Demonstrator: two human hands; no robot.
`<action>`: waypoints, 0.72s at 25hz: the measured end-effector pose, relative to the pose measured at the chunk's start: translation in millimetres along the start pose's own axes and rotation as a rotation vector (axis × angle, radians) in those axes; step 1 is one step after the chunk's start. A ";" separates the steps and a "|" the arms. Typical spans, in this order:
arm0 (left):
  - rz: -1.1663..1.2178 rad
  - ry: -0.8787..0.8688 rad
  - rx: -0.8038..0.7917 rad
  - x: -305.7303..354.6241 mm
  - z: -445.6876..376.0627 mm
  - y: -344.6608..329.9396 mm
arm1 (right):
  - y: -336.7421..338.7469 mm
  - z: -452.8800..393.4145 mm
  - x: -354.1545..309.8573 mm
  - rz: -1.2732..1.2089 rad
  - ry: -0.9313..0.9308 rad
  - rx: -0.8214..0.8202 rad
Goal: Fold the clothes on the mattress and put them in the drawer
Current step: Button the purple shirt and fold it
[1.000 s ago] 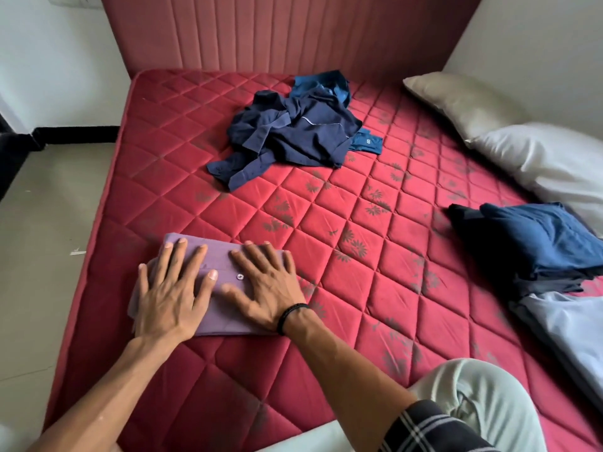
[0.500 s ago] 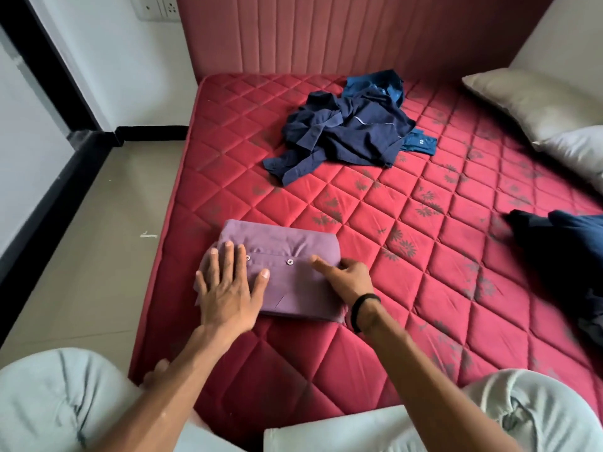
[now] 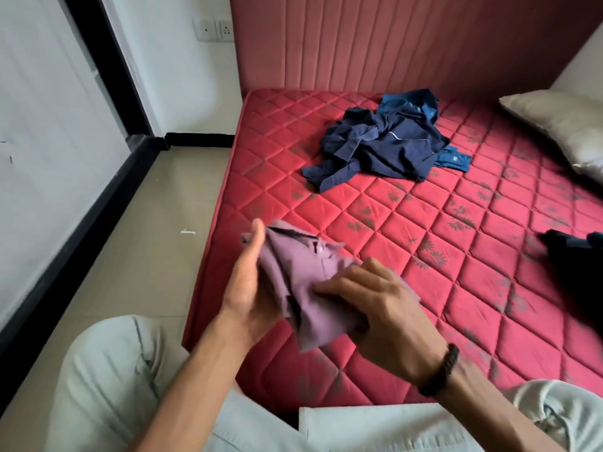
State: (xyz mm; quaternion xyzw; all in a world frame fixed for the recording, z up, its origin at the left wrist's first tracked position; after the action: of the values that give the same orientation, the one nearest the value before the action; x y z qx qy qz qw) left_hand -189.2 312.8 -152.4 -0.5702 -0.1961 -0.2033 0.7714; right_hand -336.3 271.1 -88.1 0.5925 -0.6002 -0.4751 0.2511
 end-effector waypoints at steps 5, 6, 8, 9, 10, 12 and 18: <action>-0.106 0.111 0.091 -16.1 -56.6 15.3 | -3.0 29.4 -1.3 0.347 0.057 -0.003; -0.218 0.080 0.209 -19.4 -64.7 35.3 | -16.5 39.2 9.6 0.295 -0.005 -0.065; -0.679 -0.059 0.524 -16.4 -58.4 81.5 | -43.6 63.8 36.5 0.095 -0.157 -0.158; -0.930 -0.140 0.682 -11.8 -44.8 97.9 | -50.9 72.9 51.1 -0.006 -0.238 -0.137; -1.068 -0.226 0.777 -11.1 -31.0 110.0 | -53.6 79.5 66.1 -0.085 -0.342 -0.075; -1.072 -0.316 0.676 -22.4 -16.3 110.9 | -53.9 92.7 103.4 -0.225 -0.647 0.113; -1.333 -0.168 0.443 -64.9 -25.6 84.3 | -82.3 122.4 150.8 -0.629 -1.063 0.263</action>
State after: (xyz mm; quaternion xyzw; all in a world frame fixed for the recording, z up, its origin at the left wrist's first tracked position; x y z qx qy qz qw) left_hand -196.7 316.5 -261.5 -0.1721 -0.5992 -0.5428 0.5627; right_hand -429.0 173.9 -250.7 0.4498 -0.4934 -0.6777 -0.3081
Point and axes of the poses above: each hand's wrist, its own z-axis away from the middle knuckle, its own y-axis out of the back of the hand, x = y × z, the point moved 6 cm from there along -z, towards the middle knuckle, and after that the axes turned 3 degrees about -x, right-handed, at the moved point
